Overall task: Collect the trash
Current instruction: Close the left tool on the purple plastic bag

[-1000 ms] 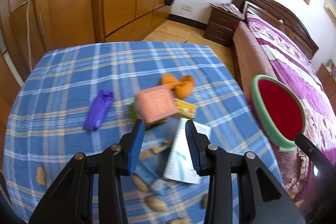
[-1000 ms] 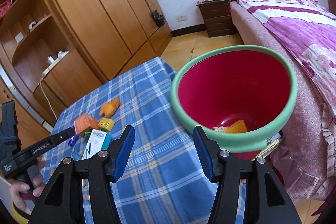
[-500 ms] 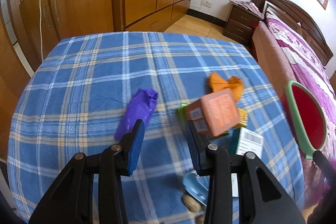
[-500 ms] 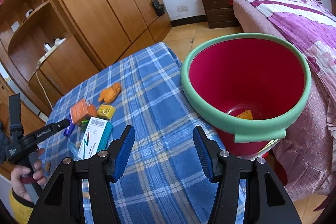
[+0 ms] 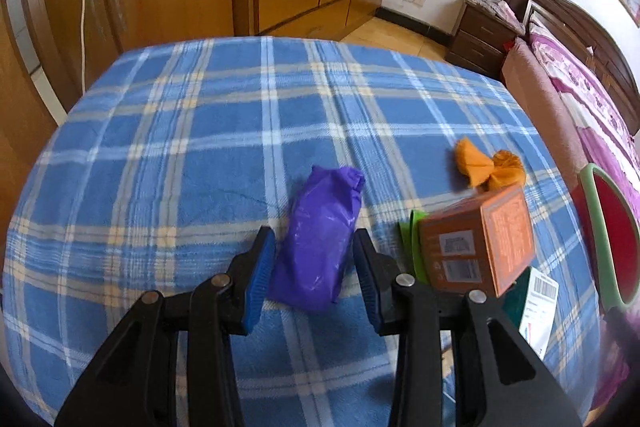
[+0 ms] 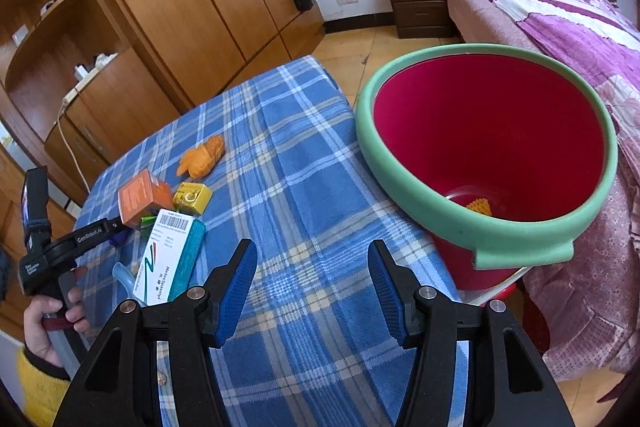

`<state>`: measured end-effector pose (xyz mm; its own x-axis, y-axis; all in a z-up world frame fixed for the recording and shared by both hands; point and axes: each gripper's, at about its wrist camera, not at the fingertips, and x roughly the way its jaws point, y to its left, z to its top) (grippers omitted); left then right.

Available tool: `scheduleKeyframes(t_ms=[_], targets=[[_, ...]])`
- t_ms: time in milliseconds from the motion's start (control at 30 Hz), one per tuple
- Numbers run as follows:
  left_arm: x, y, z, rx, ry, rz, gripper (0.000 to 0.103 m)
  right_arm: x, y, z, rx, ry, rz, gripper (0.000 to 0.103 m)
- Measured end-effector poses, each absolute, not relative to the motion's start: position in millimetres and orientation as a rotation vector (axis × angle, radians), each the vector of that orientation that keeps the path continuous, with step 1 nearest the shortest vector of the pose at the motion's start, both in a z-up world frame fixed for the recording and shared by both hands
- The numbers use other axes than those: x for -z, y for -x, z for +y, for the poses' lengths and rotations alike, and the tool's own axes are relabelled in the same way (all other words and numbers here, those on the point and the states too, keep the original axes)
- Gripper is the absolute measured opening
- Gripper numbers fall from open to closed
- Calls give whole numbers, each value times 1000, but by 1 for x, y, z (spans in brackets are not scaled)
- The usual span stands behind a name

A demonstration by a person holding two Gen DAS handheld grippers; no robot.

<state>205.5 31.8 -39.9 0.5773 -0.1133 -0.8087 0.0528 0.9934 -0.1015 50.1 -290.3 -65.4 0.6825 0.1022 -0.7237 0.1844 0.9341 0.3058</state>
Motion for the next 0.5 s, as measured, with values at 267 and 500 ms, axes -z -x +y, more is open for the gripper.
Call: scheduleKeyframes(t_ms=[267, 500], targets=[[41, -201, 31, 112, 69, 932, 31, 65, -55, -279, 19, -350, 837, 59], [27, -175, 45, 131, 181, 907, 31, 61, -63, -255, -51, -339, 854, 59]])
